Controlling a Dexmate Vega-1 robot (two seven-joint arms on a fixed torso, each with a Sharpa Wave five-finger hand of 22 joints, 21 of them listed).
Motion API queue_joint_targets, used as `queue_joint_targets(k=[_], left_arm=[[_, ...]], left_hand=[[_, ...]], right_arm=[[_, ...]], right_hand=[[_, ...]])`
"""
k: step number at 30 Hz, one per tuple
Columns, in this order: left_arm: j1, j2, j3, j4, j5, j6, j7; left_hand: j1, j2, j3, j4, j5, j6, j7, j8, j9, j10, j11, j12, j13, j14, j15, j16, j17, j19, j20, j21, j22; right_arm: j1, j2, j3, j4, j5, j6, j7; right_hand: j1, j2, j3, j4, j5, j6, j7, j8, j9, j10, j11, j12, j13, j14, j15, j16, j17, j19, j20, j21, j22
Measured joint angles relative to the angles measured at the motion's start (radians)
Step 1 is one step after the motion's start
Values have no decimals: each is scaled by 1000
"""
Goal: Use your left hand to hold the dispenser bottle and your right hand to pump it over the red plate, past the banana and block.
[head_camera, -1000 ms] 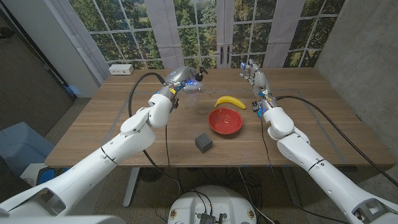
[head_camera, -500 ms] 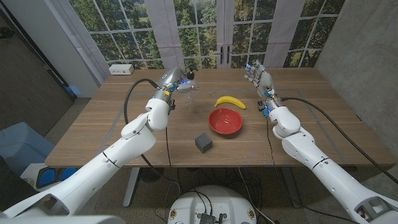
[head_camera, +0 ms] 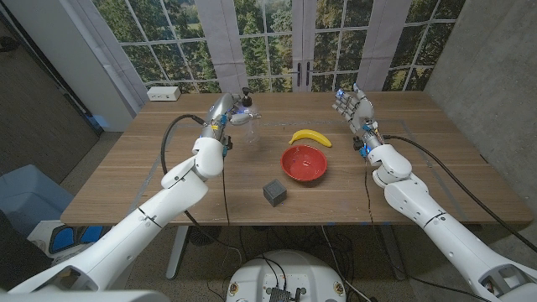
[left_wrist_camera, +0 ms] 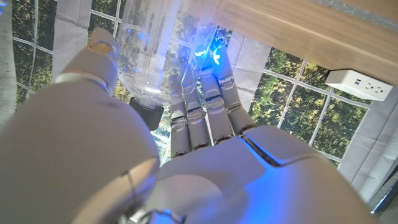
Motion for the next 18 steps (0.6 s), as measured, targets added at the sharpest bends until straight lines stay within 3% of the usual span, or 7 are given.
queue_joint_targets(k=[18], left_arm=[[-34, 10, 24, 50, -70, 36, 13]], left_hand=[[0, 0, 0, 0, 4, 0, 0, -7, 1, 0, 0, -12, -13, -11, -11, -8, 0, -5, -2, 0, -5]], right_arm=[[-11, 4, 10, 9, 34, 4, 3]], right_hand=[[0, 0, -3, -3, 0, -4, 4, 0, 0, 0, 0, 0, 0, 6, 5, 0, 0, -4, 4, 0, 0]])
